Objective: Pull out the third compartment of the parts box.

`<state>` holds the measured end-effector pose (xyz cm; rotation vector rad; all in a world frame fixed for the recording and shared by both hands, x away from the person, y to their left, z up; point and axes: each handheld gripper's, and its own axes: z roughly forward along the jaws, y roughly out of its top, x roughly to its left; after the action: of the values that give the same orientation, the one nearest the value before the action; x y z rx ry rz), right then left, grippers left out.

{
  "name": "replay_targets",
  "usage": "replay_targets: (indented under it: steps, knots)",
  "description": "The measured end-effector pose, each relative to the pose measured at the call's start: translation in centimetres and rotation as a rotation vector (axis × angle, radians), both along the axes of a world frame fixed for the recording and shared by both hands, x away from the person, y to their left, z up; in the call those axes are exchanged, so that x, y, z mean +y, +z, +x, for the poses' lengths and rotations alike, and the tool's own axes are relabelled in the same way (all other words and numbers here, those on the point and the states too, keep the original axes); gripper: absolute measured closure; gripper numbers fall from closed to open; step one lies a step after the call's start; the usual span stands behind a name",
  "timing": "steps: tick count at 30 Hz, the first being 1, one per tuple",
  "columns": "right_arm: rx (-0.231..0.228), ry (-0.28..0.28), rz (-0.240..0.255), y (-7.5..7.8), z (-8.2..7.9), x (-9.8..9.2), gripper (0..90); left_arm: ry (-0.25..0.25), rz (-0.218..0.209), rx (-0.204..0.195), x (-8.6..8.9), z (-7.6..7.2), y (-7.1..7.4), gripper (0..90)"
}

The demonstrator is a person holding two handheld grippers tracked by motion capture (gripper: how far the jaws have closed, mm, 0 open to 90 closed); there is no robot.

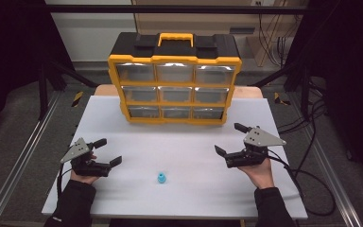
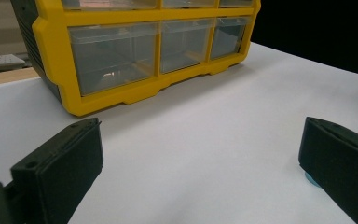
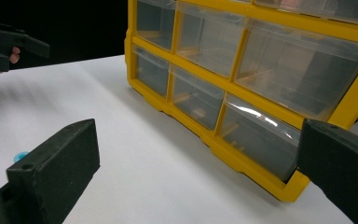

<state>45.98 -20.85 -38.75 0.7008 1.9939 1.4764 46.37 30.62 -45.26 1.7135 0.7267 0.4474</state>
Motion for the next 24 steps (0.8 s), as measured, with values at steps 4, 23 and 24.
replay_targets:
  steps: [4, 23, 24]
  knots:
    - [-0.003, 0.006, -0.015, 0.4, 0.1, 0.4, 0.2, -0.001, 0.002, 0.002, 0.0, 0.0, 0.0, 0.0]
    - [-0.03, -0.013, -0.108, 2.4, 0.9, 1.5, 0.3, -0.001, 0.006, 0.005, 0.0, 0.1, -0.1, 0.0]
    - [-0.033, -0.015, -0.115, 2.6, 1.0, 1.6, 0.3, -0.001, 0.006, 0.006, 0.0, 0.1, -0.1, 0.0]
